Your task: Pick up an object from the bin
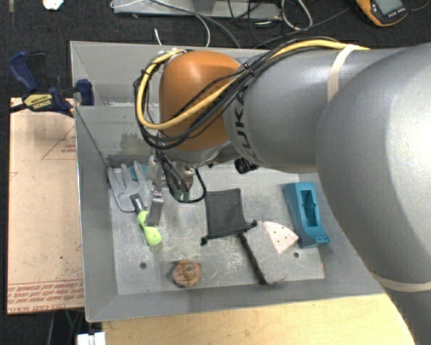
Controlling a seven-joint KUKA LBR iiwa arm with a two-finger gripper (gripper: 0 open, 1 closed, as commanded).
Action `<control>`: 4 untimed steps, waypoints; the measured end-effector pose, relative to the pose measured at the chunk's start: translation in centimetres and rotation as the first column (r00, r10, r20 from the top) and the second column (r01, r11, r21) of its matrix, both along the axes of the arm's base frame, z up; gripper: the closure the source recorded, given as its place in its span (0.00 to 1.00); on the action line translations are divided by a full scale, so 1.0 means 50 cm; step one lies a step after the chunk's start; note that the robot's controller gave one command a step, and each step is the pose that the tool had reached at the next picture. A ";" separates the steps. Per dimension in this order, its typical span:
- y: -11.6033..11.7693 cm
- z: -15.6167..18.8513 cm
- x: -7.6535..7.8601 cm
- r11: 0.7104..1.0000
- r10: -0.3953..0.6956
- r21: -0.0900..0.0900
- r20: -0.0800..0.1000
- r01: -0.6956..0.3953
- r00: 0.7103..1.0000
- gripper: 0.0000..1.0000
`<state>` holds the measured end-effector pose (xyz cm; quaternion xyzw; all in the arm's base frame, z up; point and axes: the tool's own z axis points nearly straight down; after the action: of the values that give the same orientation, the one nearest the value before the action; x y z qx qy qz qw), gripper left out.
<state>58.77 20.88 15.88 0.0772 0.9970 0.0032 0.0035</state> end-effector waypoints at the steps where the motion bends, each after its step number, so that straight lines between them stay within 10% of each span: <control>1: -0.006 -0.021 -0.014 0.962 -0.274 -0.001 -0.005 0.274 0.962 0.00; 2: 0.000 -0.173 -0.003 0.967 -0.256 0.004 0.001 0.256 0.967 0.00; 3: 0.004 -0.175 -0.025 0.850 -0.526 0.008 0.000 0.526 0.850 1.00; 4: 0.004 -0.176 -0.025 0.850 -0.527 0.008 0.000 0.527 0.850 1.00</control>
Offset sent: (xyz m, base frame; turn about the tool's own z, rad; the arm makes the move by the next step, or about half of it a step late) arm -0.0018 -0.0006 -0.0888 0.2591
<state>57.53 21.10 7.10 0.3472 0.9378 0.0064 0.0048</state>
